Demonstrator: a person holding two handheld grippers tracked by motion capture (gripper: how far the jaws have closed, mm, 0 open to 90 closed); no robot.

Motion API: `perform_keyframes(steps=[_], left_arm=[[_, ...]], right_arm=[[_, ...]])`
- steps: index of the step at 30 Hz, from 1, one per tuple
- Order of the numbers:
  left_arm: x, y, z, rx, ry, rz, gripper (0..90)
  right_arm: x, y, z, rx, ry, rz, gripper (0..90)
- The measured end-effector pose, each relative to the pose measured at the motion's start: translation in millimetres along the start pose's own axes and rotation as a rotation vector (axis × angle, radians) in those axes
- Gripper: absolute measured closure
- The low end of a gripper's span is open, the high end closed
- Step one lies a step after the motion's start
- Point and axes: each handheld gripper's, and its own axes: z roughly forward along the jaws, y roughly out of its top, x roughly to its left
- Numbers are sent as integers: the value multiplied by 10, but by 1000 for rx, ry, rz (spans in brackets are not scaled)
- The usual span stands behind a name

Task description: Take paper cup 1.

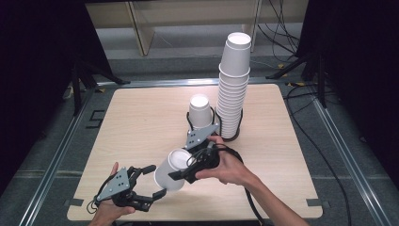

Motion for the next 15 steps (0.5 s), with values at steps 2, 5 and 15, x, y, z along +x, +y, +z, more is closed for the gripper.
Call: perform_keyframes(steps=[2,5,15], left_arm=[[28,12,-19,-33,11,-48,145],[45,21,-33,-60,13,-83,145],[52,14,-8,-106,15,-178,144]], right_arm=[[-64,-9,-123,-81,-21,35,238],[-96,-16,-175,-127,-32,45,238],[-166,-84,-188,-251,-10,84,238]])
